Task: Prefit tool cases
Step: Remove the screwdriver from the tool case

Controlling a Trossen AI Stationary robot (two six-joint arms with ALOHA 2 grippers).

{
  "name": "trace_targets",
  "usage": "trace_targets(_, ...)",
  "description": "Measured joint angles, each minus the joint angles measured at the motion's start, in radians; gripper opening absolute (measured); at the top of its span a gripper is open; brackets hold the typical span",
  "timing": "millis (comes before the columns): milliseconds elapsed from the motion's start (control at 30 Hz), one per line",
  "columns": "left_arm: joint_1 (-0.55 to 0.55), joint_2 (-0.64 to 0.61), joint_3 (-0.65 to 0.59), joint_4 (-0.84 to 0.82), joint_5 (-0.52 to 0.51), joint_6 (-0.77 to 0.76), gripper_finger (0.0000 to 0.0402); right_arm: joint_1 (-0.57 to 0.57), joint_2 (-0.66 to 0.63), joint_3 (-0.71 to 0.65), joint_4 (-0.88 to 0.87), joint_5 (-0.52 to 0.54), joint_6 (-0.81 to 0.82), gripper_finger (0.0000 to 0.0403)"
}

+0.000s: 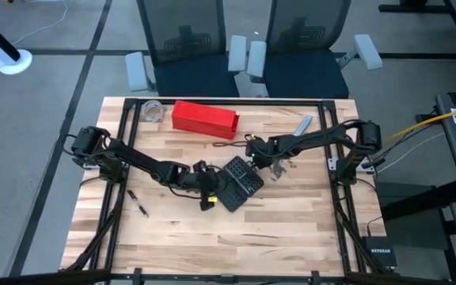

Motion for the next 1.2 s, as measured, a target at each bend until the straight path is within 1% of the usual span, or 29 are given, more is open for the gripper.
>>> trace_targets(133,-0.025,0.003,-0.003,-0.054,0.001,-0.002,0.0,0.068,0.007,0.0,-0.004,-0.003,0.048,0.0001)
trace_targets(200,-0.032,0.003,-0.006,-0.073,-0.001,-0.017,0.0,0.118,0.007,0.0,0.001,-0.014,0.104,0.0001)
trace_targets(267,-0.031,0.003,-0.012,-0.076,-0.003,-0.019,0.0,0.166,0.007,0.0,0.019,-0.052,0.17,0.0001)
trace_targets(333,-0.029,0.003,-0.019,-0.083,-0.006,-0.004,0.0,0.223,0.008,0.0,0.047,-0.07,0.234,0.0001)
trace_targets(433,-0.025,-0.001,-0.019,-0.104,-0.007,0.03,0.0,0.291,0.008,0.0,0.047,-0.064,0.32,0.0001)
trace_targets(467,-0.024,-0.004,-0.019,-0.104,-0.006,0.044,0.0,0.306,0.008,0.0,0.042,-0.046,0.338,0.0001)
trace_targets(567,-0.022,-0.029,-0.017,-0.084,-0.006,0.113,0.0,0.317,0.007,0.0,0.038,-0.024,0.359,0.0)
trace_targets(700,-0.007,-0.044,-0.015,-0.008,-0.004,0.275,0.0,0.316,0.007,0.0,0.056,-0.02,0.365,0.0)
trace_targets(800,0.034,-0.033,-0.015,0.047,0.07,0.383,0.0,0.307,0.007,0.0,0.071,-0.019,0.368,0.0)
trace_targets(867,0.06,-0.016,-0.013,0.079,0.126,0.418,0.0,0.305,0.007,0.0,0.078,-0.013,0.377,0.0)
trace_targets(933,0.09,0.004,-0.013,0.092,0.154,0.446,0.0,0.301,0.006,0.0,0.081,-0.024,0.387,0.0)
trace_targets(1067,0.128,0.014,-0.01,0.094,0.157,0.457,0.0,0.302,-0.048,0.024,0.047,-0.035,0.373,0.0)
trace_targets(1133,0.139,0.014,-0.01,0.095,0.157,0.459,0.0,0.303,-0.081,0.045,0.013,-0.019,0.371,0.0)
trace_targets(1200,0.143,0.014,-0.01,0.094,0.157,0.469,0.0,0.302,-0.096,0.059,0.02,-0.013,0.37,0.0)
